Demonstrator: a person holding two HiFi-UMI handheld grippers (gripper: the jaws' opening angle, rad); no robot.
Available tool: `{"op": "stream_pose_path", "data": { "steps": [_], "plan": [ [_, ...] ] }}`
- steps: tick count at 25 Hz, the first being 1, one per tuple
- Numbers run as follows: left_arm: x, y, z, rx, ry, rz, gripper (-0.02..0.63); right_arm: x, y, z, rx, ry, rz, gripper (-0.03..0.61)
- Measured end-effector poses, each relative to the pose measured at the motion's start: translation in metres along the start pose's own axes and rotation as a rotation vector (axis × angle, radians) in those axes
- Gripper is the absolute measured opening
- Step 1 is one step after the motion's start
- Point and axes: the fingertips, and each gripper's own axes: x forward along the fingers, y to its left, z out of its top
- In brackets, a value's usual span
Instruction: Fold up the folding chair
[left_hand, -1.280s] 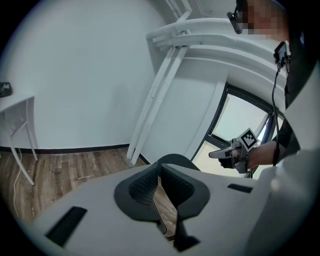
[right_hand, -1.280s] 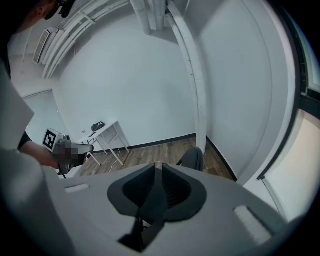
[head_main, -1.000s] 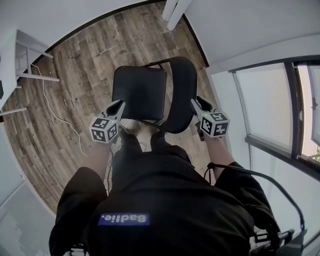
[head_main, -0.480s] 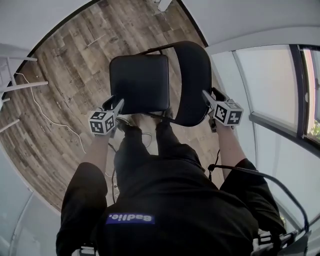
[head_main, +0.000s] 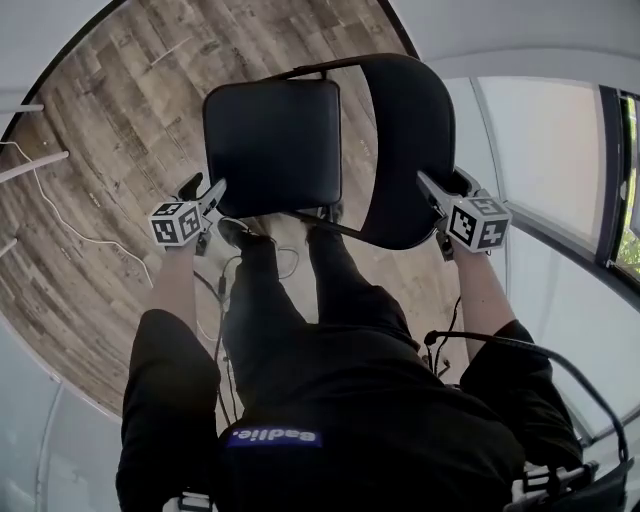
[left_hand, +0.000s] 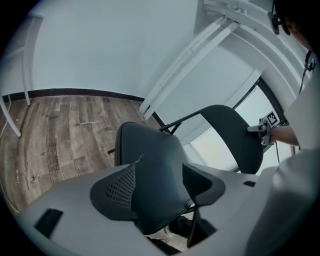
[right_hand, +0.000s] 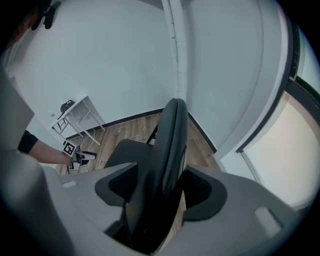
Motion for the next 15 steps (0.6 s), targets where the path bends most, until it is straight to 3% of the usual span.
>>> {"op": "stream_pose_path", "data": {
  "steps": [12,15],
  "plan": [
    [0.064,0.076,-0.045,-0.024,0.093,-0.032,0.355,0.026,0.002,-0.02,0.036,0.118,0.035,0.241],
    [0.079,0.093,-0.059,-0.086,0.148,-0.076,0.38,0.031,0.005,-0.026,0.037,0.138,0.061,0.241]
  ]
}}
